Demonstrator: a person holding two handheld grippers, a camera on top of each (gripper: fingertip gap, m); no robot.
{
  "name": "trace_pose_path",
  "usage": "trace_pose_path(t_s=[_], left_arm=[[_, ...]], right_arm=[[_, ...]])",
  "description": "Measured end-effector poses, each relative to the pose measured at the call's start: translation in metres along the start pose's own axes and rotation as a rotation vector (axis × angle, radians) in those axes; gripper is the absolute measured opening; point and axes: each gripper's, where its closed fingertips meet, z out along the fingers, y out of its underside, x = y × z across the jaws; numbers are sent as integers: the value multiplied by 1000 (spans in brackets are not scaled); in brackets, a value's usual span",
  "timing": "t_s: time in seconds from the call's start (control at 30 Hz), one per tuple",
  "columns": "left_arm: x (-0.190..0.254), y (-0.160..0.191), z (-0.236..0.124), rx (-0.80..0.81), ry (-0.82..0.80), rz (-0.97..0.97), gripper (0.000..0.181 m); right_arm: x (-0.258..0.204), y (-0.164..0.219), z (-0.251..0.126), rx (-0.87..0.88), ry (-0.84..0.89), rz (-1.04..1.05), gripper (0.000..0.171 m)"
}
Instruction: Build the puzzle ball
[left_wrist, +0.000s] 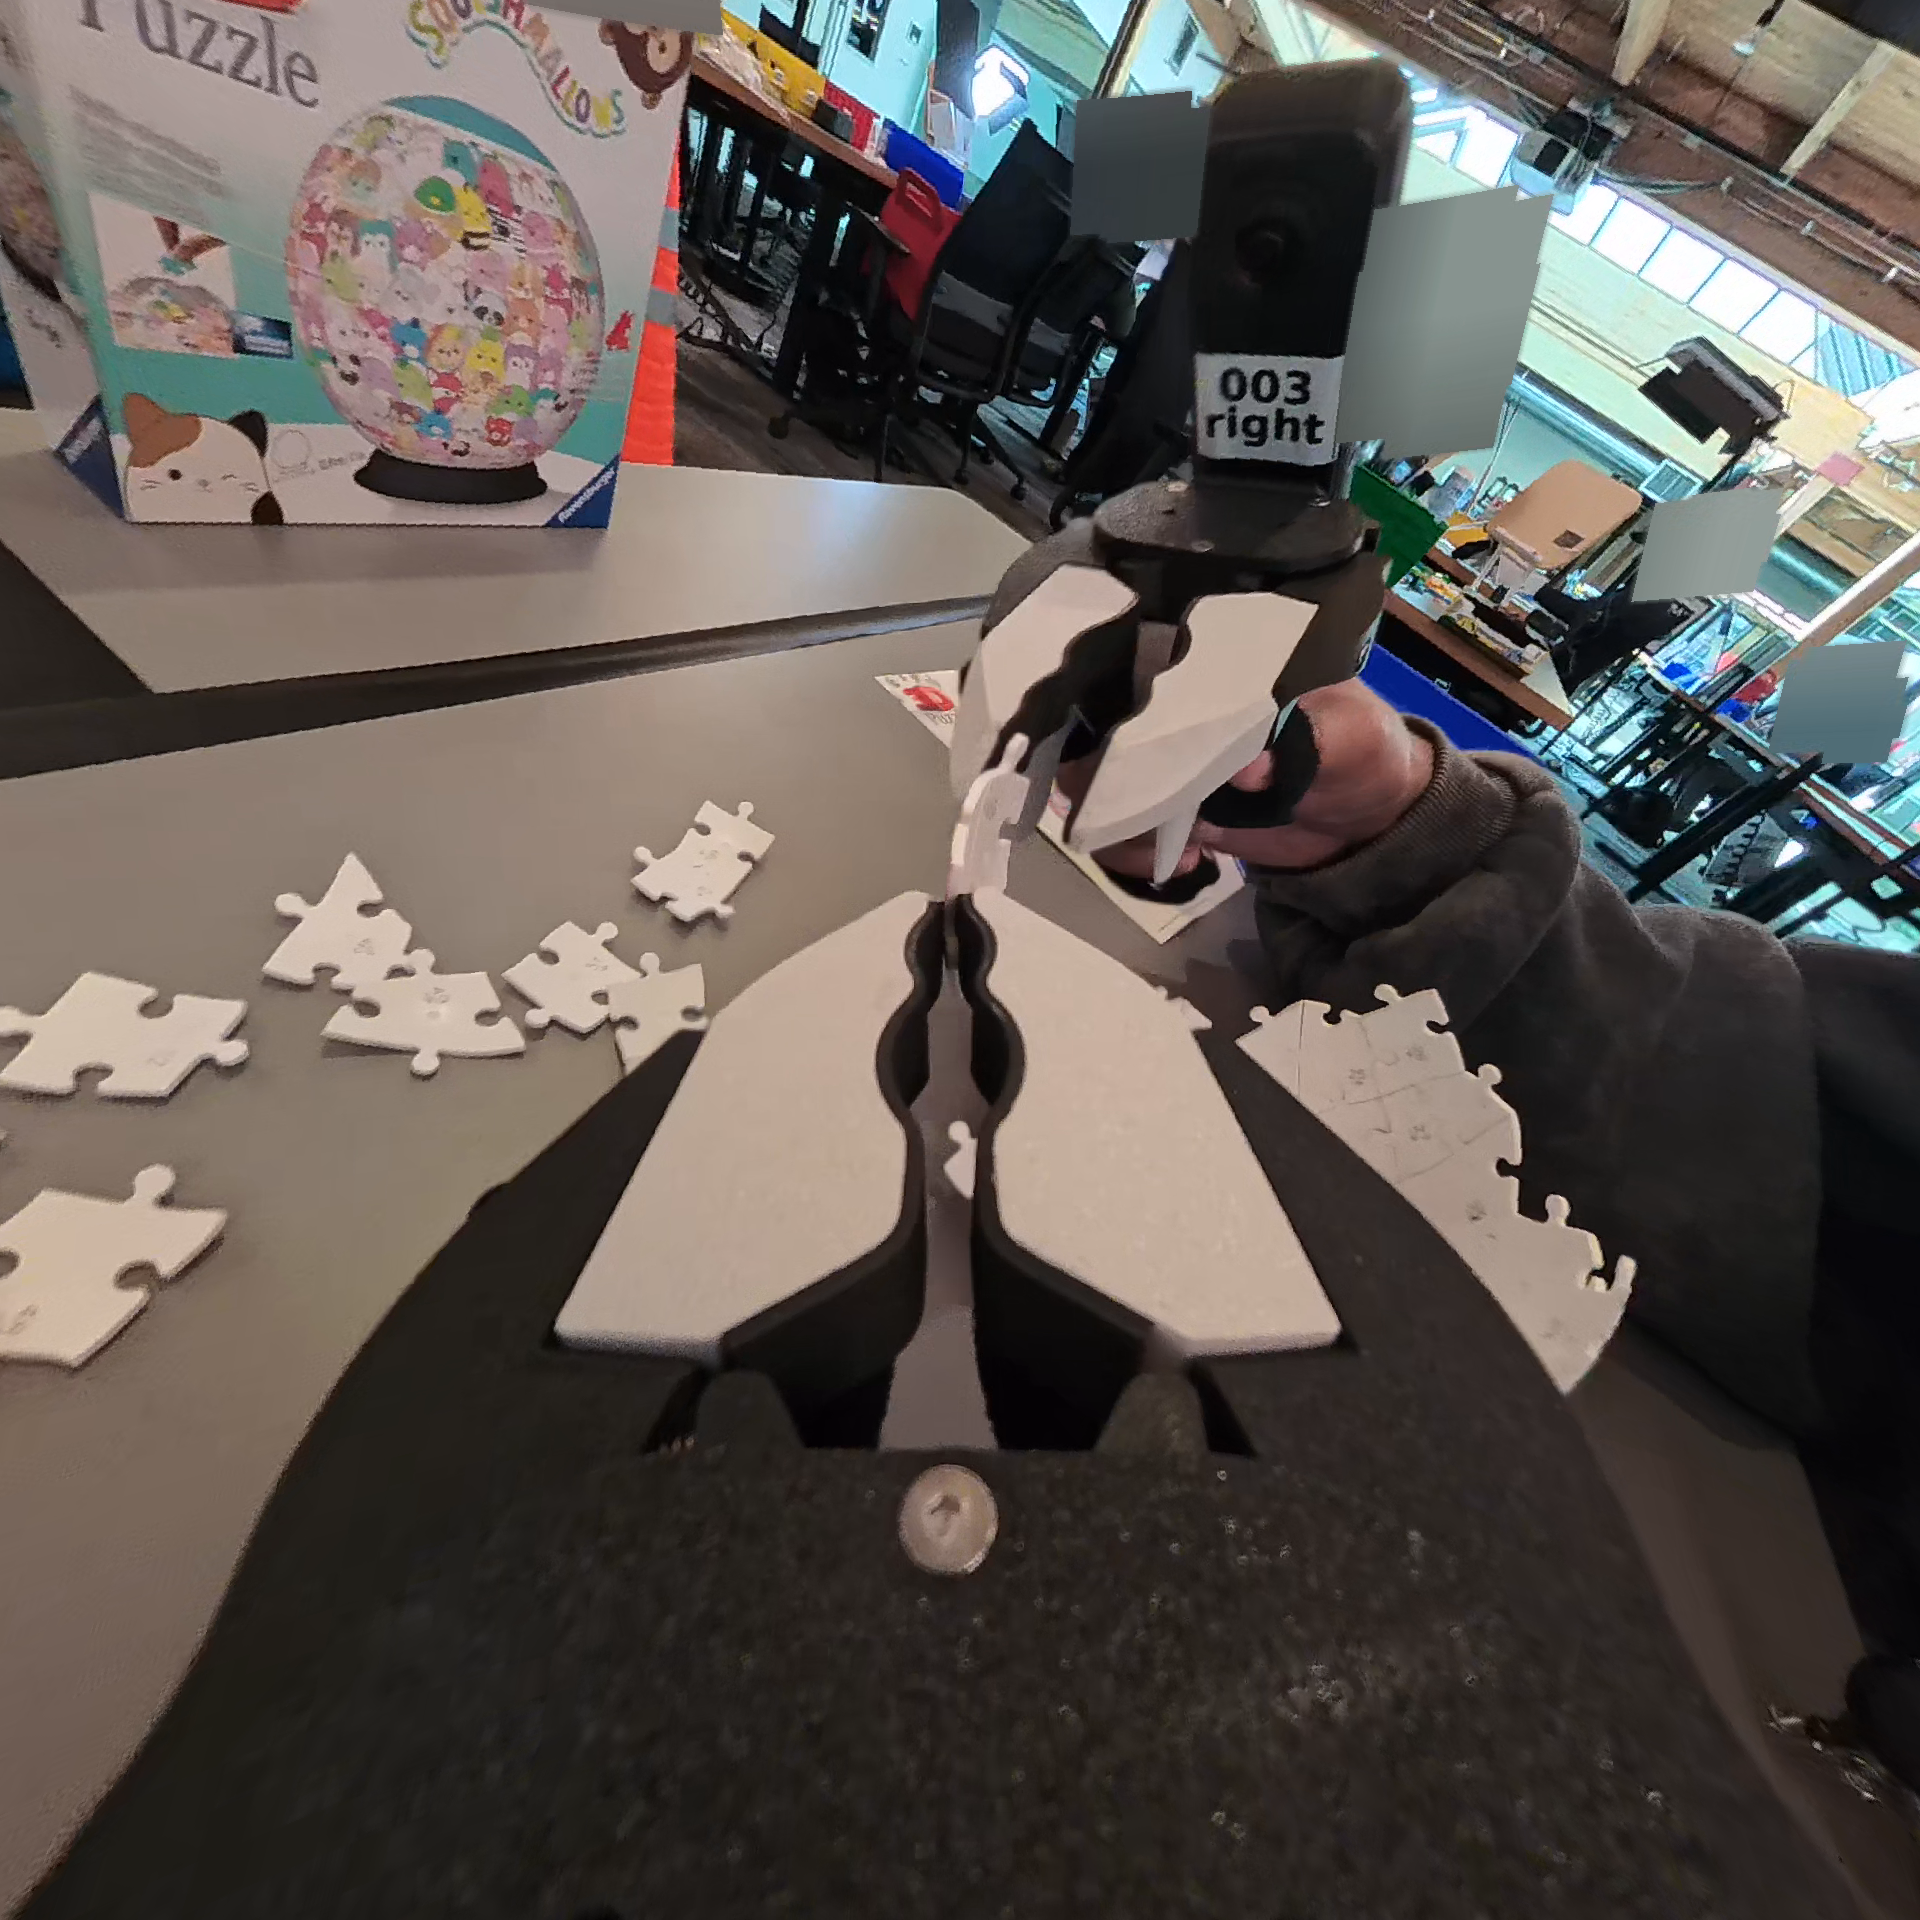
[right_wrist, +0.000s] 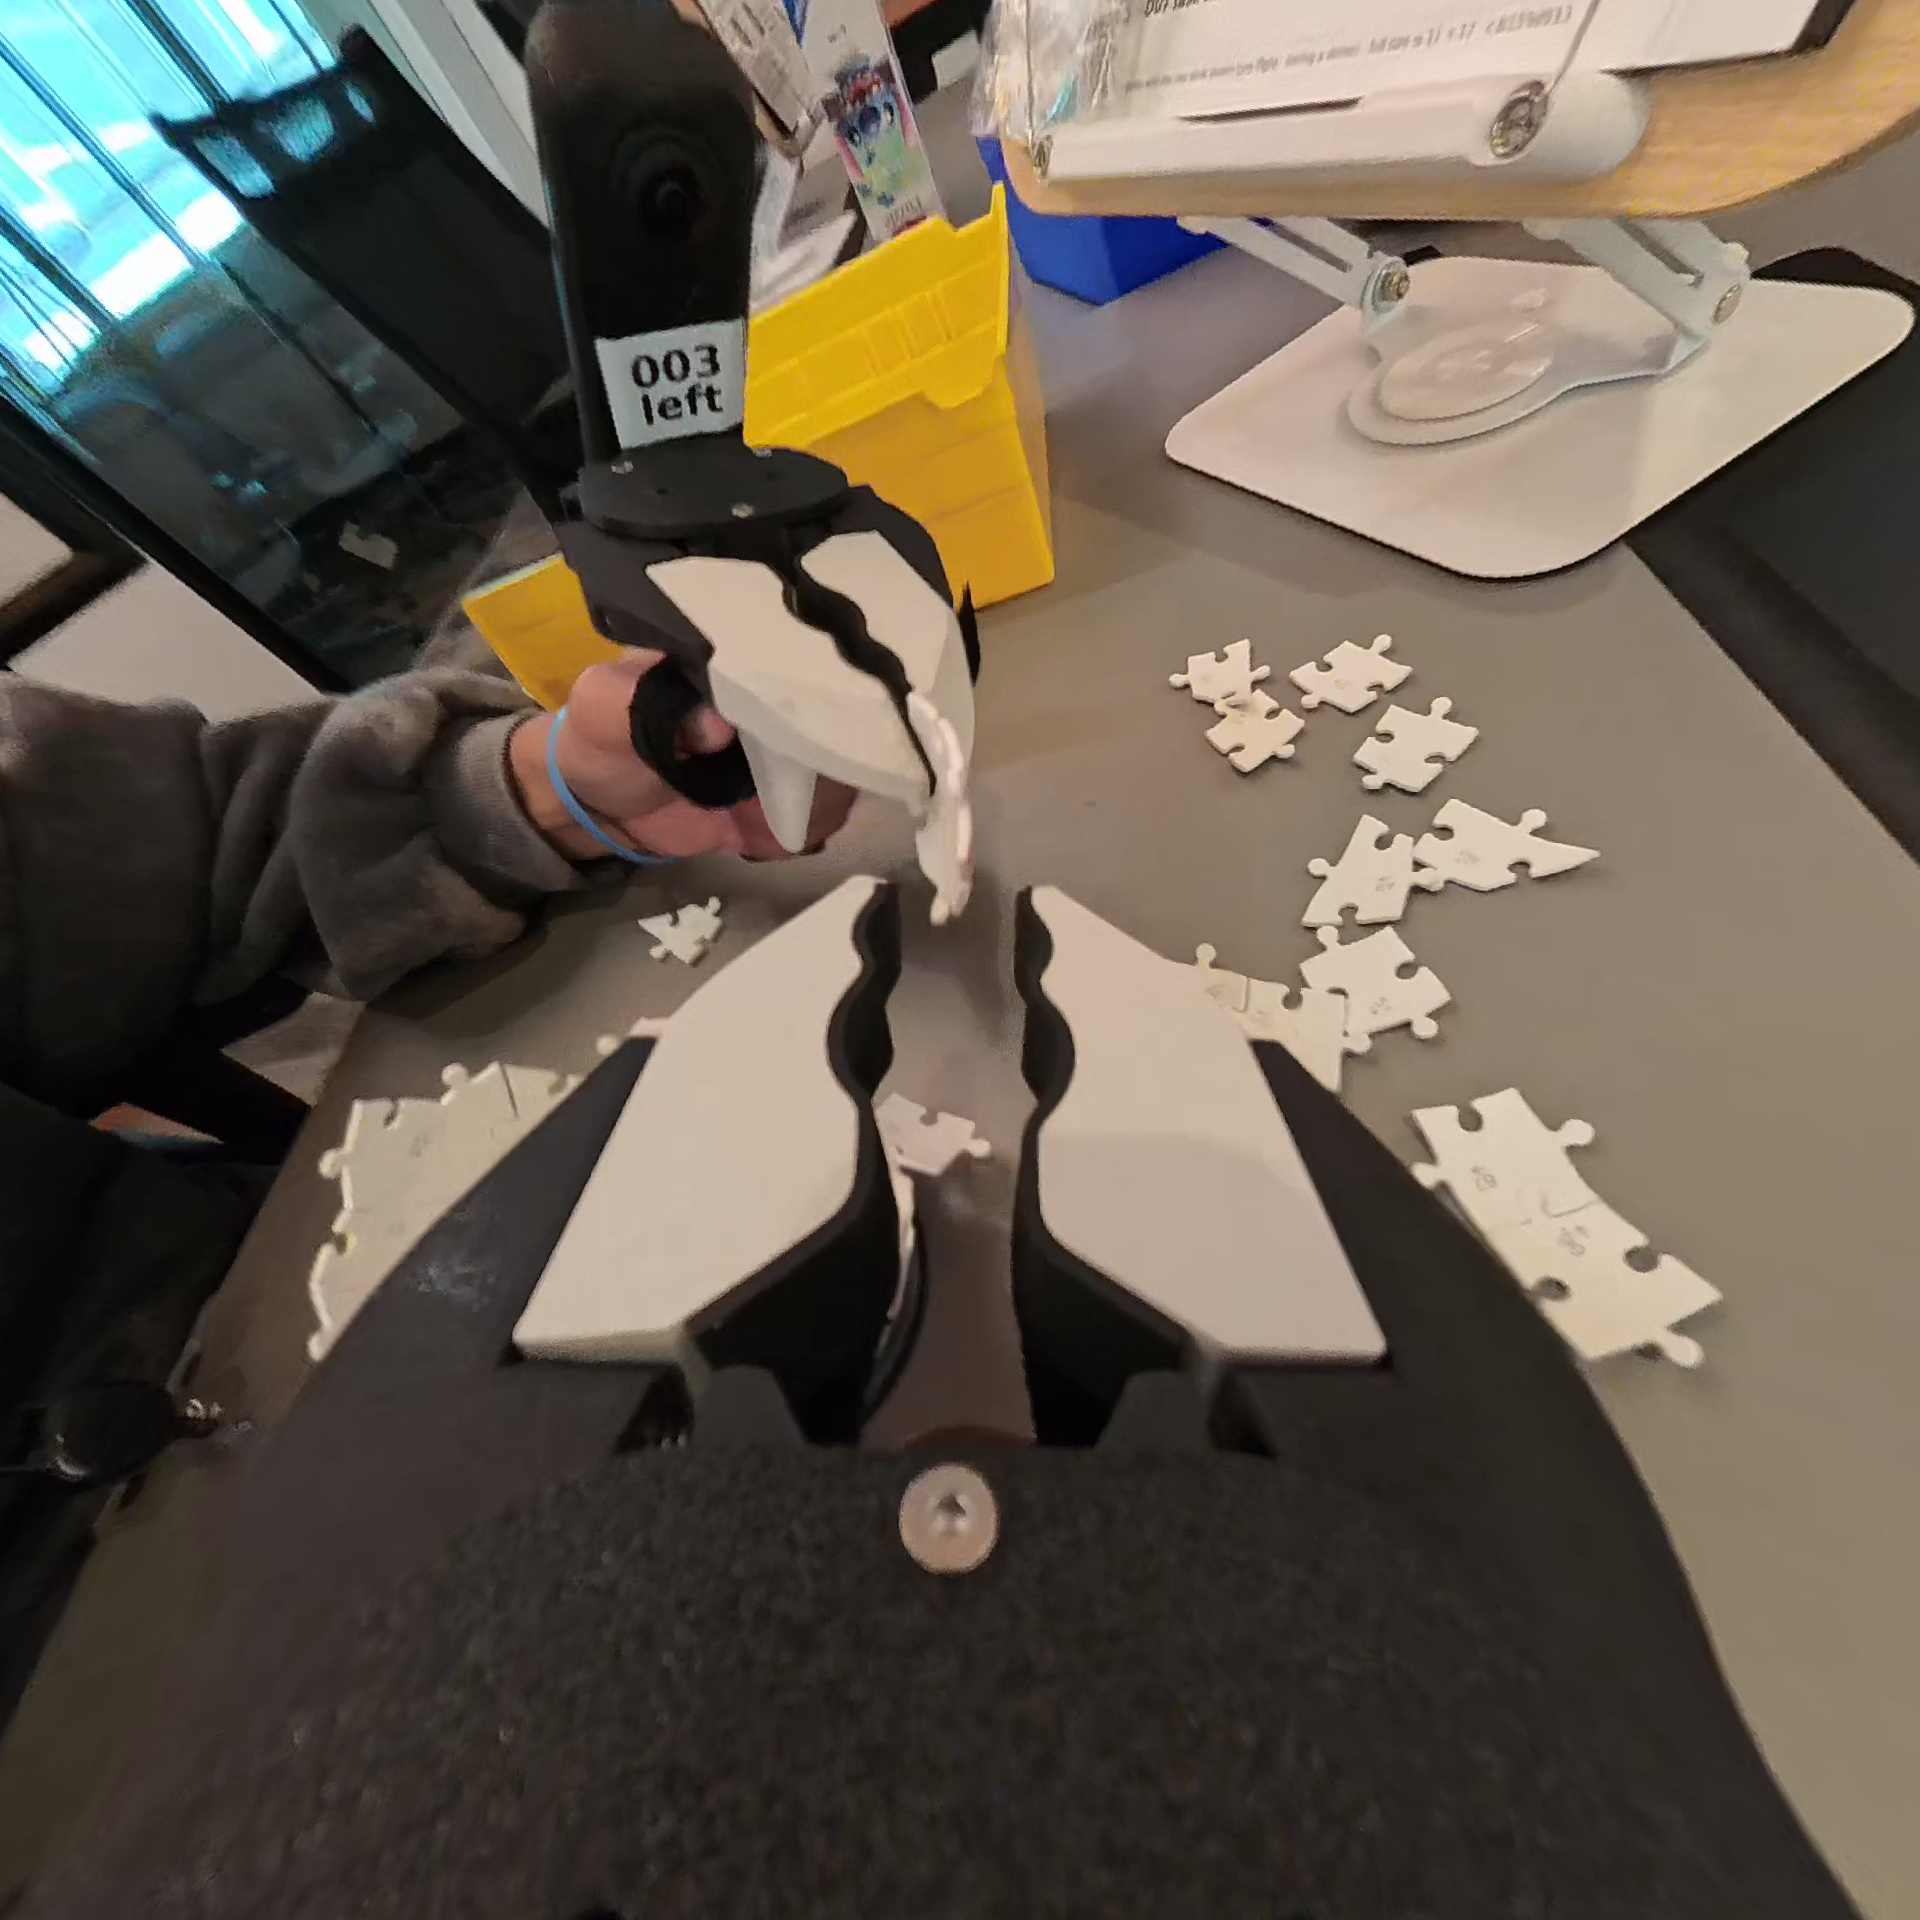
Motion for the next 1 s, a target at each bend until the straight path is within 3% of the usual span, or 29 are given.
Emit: trace_pose_path(t_s=[0.17, 0.33, 0.47, 0.67, 0.93, 1.0], left_arm=[[-13, 9, -15, -28, -96, -9, 2], [-11, 13, -14, -47, -76, -35, 2], [-6, 14, -11, -39, -43, -42, 2], [-2, 13, -10, -53, -93, 81, 2], [11, 14, -5, -96, -156, 253, 2], [12, 15, -4, -102, -158, 259, 2]], right_arm=[[-4, 5, -10, -136, 94, -129, 22], [-2, 16, -8, -241, 133, -142, 24], [-3, 4, -5, -166, 104, -127, 22], [-9, -14, -2, -234, 119, -276, 21], [-11, 0, 15, -471, 121, -448, 22], [-13, 4, 18, -497, 100, -463, 14]])
